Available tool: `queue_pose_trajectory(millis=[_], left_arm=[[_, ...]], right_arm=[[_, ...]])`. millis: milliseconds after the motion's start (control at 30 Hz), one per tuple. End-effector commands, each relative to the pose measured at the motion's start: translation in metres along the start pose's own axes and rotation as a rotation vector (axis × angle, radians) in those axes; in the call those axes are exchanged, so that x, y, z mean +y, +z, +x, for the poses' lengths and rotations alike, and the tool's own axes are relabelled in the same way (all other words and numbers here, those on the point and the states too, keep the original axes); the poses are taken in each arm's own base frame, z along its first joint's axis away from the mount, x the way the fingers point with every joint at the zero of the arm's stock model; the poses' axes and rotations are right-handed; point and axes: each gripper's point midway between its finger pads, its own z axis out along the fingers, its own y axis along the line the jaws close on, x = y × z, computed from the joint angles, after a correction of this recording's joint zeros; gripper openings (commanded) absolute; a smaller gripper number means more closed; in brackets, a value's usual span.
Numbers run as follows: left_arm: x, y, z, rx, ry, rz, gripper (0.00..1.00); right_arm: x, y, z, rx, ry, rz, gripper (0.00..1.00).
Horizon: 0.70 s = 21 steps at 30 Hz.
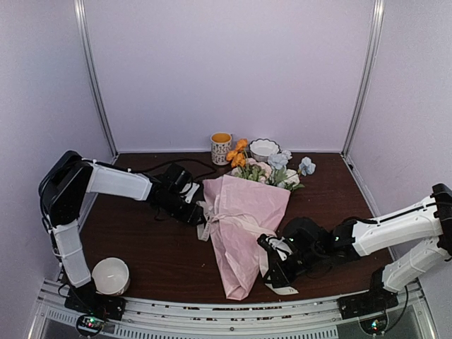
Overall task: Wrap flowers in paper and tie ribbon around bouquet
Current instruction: Tie the ribbon around the folded bouquet.
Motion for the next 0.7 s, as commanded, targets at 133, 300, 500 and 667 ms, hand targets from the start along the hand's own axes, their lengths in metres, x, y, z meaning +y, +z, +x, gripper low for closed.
queue_pose_trajectory(millis=[133,300,500,667], left_arm=[[0.019,0.022,-0.022,-0.054,-0.053,-0.050,0.71],[0.013,0.024,-0.032,-0.078,-0.067,0.031,0.59],[0.005,0.019,-0.032,-0.092,-0.092,0.088,0.00],[0.047,0.000,-0.021,-0.101,-0.181,-0.029,0.00]], right_arm=[[0.002,-0.001,-0.012,-0.023,-0.011,0.006,0.00],[0.001,0.000,-0.012,-0.020,-0.009,0.005,0.00],[-0.007,-0.006,-0.015,-0.034,0.018,0.036,0.00],[-0.043,-0.028,-0.023,-0.089,0.098,0.144,0.00]])
